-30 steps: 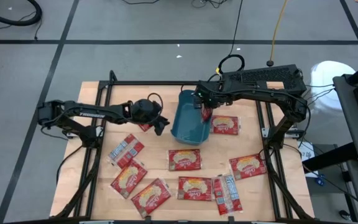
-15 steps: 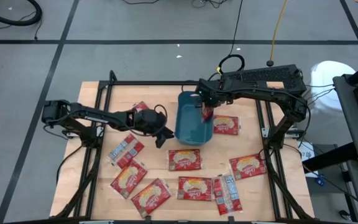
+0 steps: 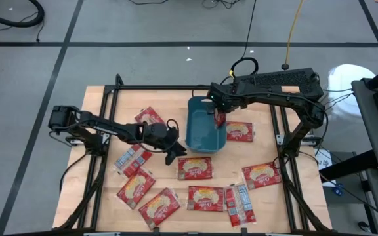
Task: Sort popcorn bags into baskets
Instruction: Put the red popcorn bag into the blue bin
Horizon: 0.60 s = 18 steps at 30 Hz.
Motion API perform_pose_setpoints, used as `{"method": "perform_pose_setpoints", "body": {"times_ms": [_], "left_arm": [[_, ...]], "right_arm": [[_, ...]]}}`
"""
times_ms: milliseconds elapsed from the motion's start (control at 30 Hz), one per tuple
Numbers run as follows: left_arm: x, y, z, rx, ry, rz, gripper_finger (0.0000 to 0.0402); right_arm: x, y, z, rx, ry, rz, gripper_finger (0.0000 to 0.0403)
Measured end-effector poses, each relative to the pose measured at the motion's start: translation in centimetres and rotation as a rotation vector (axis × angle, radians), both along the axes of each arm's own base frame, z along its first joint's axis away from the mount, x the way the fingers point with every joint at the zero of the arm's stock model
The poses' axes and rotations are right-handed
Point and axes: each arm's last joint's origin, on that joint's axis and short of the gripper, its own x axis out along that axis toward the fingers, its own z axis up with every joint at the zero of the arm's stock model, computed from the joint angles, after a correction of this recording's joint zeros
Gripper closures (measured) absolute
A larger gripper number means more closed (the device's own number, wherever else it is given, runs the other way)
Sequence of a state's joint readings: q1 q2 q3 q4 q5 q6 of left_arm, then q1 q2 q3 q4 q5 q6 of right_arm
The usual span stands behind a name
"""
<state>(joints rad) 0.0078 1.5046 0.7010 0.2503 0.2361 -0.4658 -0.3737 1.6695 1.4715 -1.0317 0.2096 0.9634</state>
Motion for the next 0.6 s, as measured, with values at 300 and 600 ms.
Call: {"method": "perform_pose_setpoints", "body": {"times_ms": [300,600], "left_arm": [[-0.3,0.7,-1.3,0.14,0.104,0.13,0.0282],[1.3,0.6,-2.1,0.095,-0.009,0.159,0.0282]], "right_arm": [[-0.1,0.0,0.0,-0.002,0.013,0.012,0.0383],[-0.2,0.0,0.0,0.007,0.011,-0.025,0.0383]]}}
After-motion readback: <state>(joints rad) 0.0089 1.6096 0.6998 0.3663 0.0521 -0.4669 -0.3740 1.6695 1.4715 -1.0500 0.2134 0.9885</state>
